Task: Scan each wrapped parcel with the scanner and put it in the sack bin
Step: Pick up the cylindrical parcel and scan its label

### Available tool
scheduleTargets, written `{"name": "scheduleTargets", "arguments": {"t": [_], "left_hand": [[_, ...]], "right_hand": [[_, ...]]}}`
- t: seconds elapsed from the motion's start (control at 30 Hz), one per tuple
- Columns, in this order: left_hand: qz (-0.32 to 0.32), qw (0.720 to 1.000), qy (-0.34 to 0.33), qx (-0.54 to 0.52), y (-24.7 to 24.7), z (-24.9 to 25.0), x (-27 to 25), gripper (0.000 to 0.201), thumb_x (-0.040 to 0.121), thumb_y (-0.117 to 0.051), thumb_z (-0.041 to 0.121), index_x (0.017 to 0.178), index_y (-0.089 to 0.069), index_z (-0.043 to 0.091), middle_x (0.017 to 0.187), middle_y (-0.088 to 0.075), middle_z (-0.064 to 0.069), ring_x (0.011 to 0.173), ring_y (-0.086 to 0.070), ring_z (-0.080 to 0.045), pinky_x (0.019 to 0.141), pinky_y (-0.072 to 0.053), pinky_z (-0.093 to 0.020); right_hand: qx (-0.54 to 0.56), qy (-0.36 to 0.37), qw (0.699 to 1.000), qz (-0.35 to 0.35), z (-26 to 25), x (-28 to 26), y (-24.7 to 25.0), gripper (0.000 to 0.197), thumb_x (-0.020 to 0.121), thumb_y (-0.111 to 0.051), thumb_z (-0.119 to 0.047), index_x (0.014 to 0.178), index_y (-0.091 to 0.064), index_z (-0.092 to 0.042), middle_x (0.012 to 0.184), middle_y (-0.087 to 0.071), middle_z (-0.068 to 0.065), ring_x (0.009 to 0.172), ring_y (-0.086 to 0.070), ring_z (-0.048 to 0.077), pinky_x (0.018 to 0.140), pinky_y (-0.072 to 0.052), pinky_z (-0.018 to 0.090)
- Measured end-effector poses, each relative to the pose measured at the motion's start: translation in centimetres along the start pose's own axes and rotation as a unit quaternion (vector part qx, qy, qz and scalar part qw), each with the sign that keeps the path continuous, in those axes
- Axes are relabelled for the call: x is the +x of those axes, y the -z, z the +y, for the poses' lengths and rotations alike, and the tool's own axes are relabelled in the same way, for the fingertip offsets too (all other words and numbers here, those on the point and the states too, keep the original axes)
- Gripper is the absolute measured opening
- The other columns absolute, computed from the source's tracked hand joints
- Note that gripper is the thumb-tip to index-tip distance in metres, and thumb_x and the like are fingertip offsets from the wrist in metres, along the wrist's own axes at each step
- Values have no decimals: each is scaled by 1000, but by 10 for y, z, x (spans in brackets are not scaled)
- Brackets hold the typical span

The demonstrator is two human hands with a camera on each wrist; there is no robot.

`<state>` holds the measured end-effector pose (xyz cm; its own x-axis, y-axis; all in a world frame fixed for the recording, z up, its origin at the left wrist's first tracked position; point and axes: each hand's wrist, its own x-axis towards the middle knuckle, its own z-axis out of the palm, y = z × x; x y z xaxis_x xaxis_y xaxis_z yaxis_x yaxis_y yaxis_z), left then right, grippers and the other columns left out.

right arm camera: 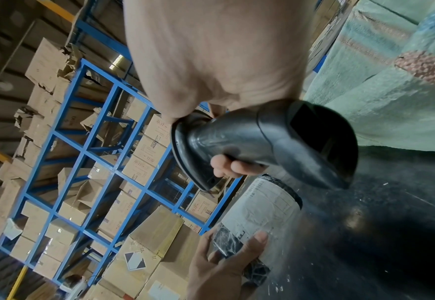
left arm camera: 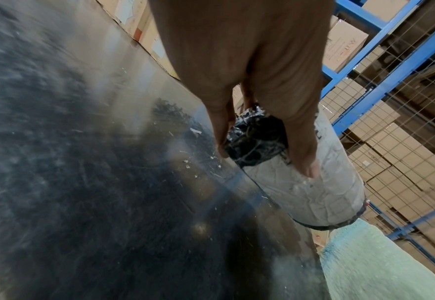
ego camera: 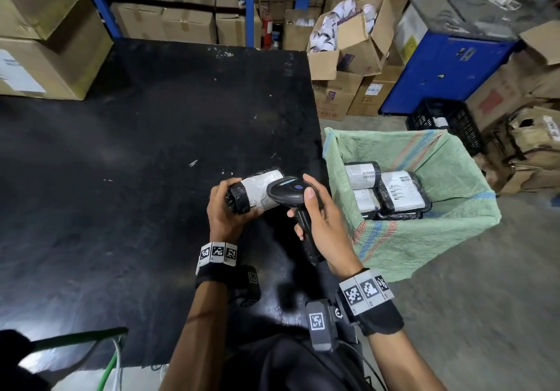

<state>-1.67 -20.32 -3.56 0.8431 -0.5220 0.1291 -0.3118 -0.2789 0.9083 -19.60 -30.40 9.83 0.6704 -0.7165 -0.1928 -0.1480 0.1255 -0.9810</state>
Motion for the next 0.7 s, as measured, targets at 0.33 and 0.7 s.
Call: {"name": "scheduleTargets", "arguments": {"t": [0.33, 0.7], "left_hand": [[-3, 1000, 9, 6, 1, -1, 0, 84, 48, -104, 22, 123, -66, 21, 119, -60, -4, 104, -60, -14, 94, -45, -14], [1, 1000, 13, 0, 3, 4, 2, 85, 47, -103, 29, 123, -65, 24, 118, -59, -1, 106, -62, -18, 99, -52, -35]], "right_hand": [[-1, -1, 1000, 7, 1, 2, -4, 38, 101, -48, -44, 139, -49, -40, 93, -69, 23, 56, -57, 11, 51, -46, 30], [-27, 5, 1000, 5, 4, 6, -2, 38, 101, -46, -45, 139, -48, -43, 91, -73, 17, 55, -56, 16, 51, -46, 29]]}}
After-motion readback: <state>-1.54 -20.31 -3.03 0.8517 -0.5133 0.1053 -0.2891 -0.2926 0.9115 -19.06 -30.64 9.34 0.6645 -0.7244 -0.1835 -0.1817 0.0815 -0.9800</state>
